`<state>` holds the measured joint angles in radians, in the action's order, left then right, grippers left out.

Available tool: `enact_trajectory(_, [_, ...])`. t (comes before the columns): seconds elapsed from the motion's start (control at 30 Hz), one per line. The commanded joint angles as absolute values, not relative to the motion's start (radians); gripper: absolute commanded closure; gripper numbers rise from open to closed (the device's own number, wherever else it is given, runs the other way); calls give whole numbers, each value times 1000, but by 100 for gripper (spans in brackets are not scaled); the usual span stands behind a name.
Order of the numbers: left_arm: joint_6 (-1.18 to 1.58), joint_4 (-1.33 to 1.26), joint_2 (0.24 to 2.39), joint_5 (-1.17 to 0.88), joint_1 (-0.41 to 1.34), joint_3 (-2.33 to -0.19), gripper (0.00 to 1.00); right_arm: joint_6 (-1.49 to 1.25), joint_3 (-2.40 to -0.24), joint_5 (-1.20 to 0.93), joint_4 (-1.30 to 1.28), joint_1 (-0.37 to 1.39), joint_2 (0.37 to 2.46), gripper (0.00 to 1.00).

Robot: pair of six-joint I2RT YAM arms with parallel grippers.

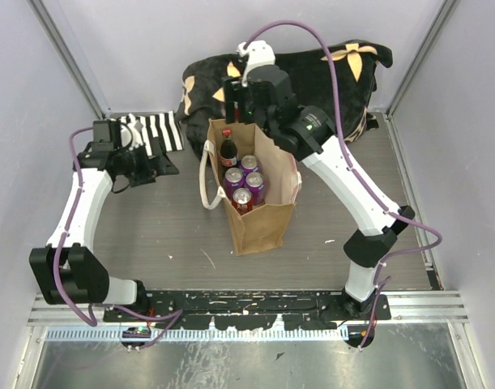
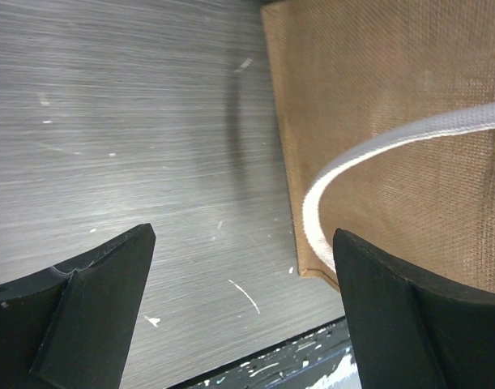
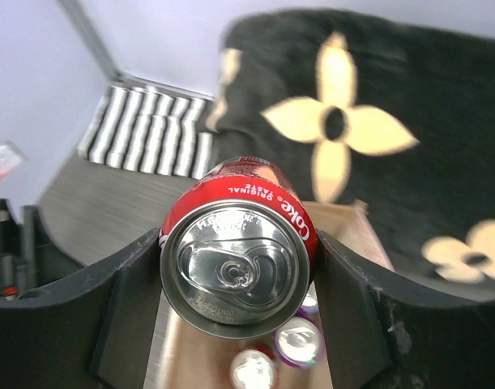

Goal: Place the beverage into the canvas bag

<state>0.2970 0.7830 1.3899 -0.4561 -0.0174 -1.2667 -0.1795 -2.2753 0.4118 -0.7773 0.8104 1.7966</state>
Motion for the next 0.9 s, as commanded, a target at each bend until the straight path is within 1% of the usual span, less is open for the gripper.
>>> enact_trajectory(0.0, [324, 740, 1460, -506, 41, -1336, 2, -230, -2166, 397, -878, 819, 1720, 99])
enact_trajectory(0.17, [318, 741, 1545, -520, 104, -1417, 2, -303, -2059, 287, -963, 820, 1673, 99])
enact_trajectory(0.53, [323, 719, 1638, -529, 172, -1473, 2, -319, -1977, 91, -1191, 902, 1641, 99])
enact_trajectory(0.73, [321, 712, 1655, -523, 189, -1485, 2, -330, -1820, 2, -1165, 930, 1606, 99])
enact_trajectory(0.87, [315, 715, 1657, -514, 192, -1485, 2, -333, -1774, -17, -1139, 938, 1607, 99])
